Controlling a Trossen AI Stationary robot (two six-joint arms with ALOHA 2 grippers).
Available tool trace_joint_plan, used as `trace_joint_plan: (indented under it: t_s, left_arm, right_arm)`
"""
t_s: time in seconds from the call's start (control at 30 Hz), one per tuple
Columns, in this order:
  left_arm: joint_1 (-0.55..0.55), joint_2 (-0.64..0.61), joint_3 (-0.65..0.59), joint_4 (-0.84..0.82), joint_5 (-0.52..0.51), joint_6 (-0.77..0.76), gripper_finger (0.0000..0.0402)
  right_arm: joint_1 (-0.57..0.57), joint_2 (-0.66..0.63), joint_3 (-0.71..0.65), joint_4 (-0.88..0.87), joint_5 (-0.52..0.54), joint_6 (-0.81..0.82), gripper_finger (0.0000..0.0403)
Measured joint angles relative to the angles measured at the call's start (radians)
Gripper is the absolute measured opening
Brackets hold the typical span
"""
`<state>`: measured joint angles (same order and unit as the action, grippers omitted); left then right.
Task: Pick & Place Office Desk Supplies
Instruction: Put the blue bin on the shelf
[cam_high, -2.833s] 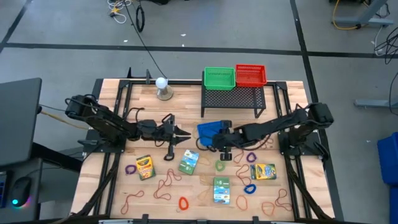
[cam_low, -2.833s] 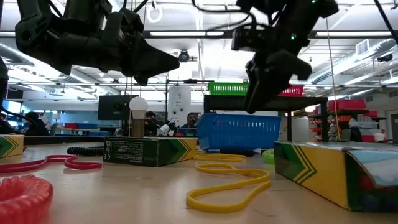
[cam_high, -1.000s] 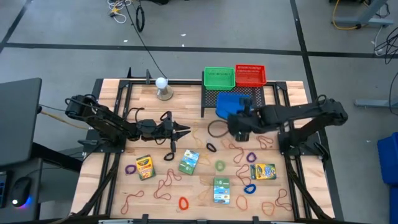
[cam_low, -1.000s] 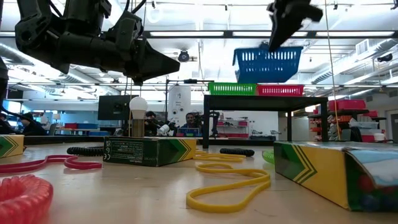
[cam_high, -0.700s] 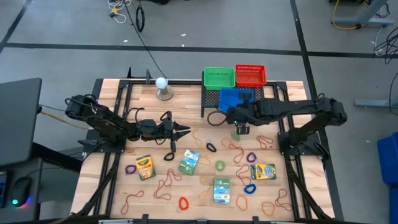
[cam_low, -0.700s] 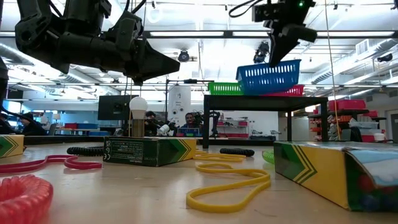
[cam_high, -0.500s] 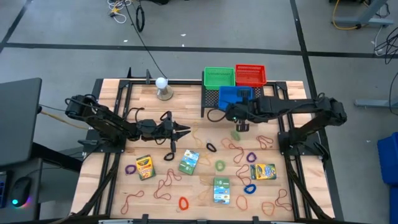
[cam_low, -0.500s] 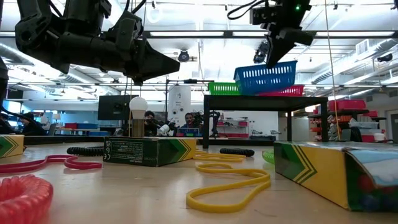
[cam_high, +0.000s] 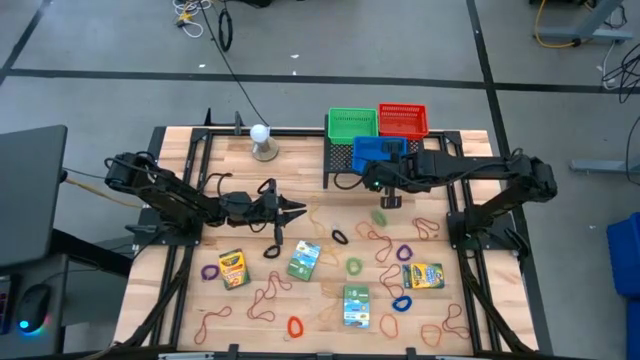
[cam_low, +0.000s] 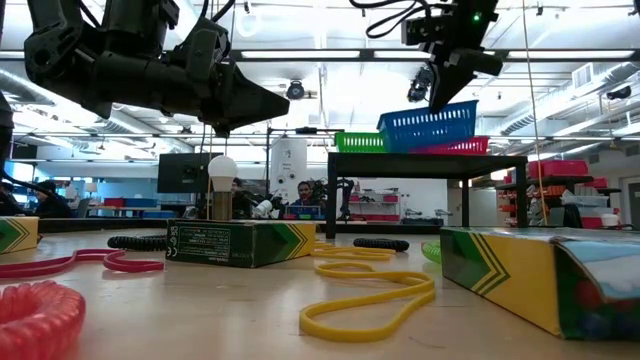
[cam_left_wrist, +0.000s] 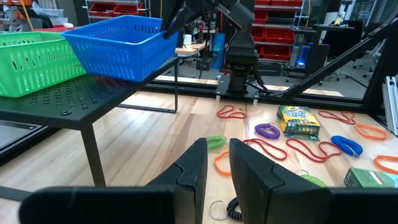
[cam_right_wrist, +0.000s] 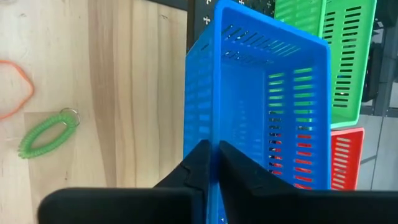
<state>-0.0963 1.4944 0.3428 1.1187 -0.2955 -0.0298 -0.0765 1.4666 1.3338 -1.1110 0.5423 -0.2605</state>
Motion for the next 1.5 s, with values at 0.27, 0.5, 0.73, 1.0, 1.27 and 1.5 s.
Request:
trace_joint_plan:
  t_s: [0.27, 0.5, 0.73, 1.0, 1.27, 1.5]
  left_arm:
    - [0.000, 0.000, 0.000, 0.000, 0.000, 0.000, 0.0073]
    - [0.000, 0.000, 0.000, 0.000, 0.000, 0.000, 0.0073]
    - [0.000, 0.000, 0.000, 0.000, 0.000, 0.000, 0.0073]
    - [0.000, 0.000, 0.000, 0.000, 0.000, 0.000, 0.0073]
    - [0.000, 0.000, 0.000, 0.000, 0.000, 0.000, 0.0073]
    - [0.000, 0.000, 0.000, 0.000, 0.000, 0.000, 0.0073]
  right_arm:
    - [-0.006, 0.000, 0.000, -0.001, 0.000, 0.000, 0.0068]
    - [-0.009, 0.000, 0.000, 0.000, 0.009, -0.011, 0.0082]
    - [-0.011, 0.000, 0.000, 0.026, 0.048, 0.010, 0.0084]
    - [0.019, -0.002, 0.000, 0.024, 0.089, 0.029, 0.0084]
    - [0.046, -0.010, 0.002, 0.065, 0.089, 0.040, 0.0067]
    - [0.046, -0.017, 0.002, 0.113, 0.051, 0.005, 0.0028]
